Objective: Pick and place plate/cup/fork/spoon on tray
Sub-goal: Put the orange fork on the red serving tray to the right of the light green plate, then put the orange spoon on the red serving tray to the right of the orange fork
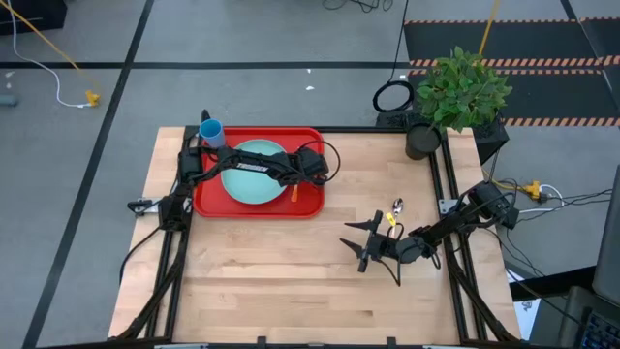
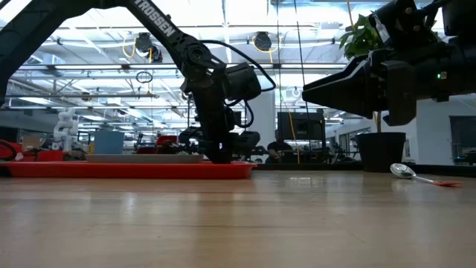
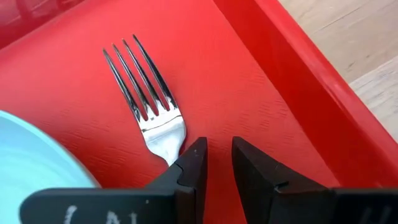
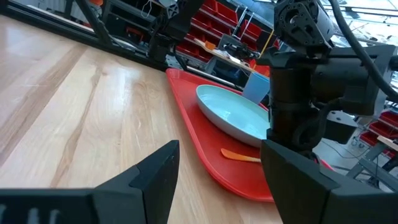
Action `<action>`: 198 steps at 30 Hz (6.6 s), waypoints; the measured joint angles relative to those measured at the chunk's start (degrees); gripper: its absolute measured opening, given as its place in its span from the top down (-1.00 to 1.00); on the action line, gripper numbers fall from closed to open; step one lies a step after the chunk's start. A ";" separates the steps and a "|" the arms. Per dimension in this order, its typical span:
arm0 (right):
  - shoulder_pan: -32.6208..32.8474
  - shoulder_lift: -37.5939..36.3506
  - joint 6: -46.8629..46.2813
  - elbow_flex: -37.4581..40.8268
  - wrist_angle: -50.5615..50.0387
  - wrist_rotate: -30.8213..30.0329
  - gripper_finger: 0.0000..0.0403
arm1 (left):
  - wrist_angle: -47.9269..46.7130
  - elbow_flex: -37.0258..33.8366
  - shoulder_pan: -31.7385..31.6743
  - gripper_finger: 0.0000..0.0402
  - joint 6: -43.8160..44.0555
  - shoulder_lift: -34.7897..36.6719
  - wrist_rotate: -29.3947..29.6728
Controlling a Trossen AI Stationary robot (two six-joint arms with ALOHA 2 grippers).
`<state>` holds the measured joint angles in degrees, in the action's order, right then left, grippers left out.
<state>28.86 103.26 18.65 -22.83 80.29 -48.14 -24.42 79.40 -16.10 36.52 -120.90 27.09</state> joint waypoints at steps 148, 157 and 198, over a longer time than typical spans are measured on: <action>-10.09 -31.98 -90.97 -3.35 -108.09 21.65 0.72 | 8.10 0.72 26.30 0.62 2.24 11.45 8.83; -10.08 -32.10 -91.18 -1.33 -106.27 19.46 0.98 | 9.92 0.72 26.36 0.62 1.37 11.43 8.65; -22.51 -31.51 -62.33 -5.70 -59.42 13.48 1.00 | -3.68 0.70 25.11 0.62 -9.58 18.97 11.83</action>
<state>6.35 71.75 -43.68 -28.53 20.87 -34.66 -28.10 80.09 9.02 26.94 -101.94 38.93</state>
